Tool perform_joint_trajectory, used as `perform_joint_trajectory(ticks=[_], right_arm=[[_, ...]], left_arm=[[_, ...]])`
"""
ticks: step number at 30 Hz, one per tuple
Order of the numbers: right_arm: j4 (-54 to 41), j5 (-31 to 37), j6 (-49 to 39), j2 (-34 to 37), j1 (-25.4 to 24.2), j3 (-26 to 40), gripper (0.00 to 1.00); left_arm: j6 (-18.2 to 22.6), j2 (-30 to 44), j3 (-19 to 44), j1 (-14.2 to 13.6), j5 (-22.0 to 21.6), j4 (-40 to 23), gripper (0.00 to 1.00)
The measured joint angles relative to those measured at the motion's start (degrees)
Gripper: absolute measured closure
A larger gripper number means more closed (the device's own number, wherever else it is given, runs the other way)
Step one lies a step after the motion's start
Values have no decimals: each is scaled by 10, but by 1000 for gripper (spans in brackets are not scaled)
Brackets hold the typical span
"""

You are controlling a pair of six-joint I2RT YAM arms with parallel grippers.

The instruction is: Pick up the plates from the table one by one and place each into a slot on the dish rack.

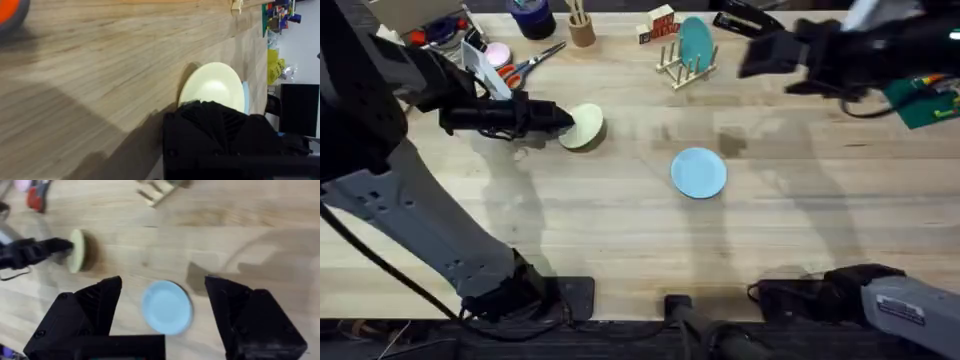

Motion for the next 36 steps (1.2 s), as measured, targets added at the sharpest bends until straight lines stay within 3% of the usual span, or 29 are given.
perform_joint_trajectory(ticks=[15, 24, 36], right_arm=[[300, -11, 139, 173, 199, 0, 5], [435, -14, 235, 285, 262, 0, 5], [487, -14, 343, 352, 309, 0, 7]], left_arm=[[0, 0, 0, 0, 0, 0, 963], [0, 0, 0, 0, 0, 0, 963], [0, 0, 0, 0, 0, 0, 963]])
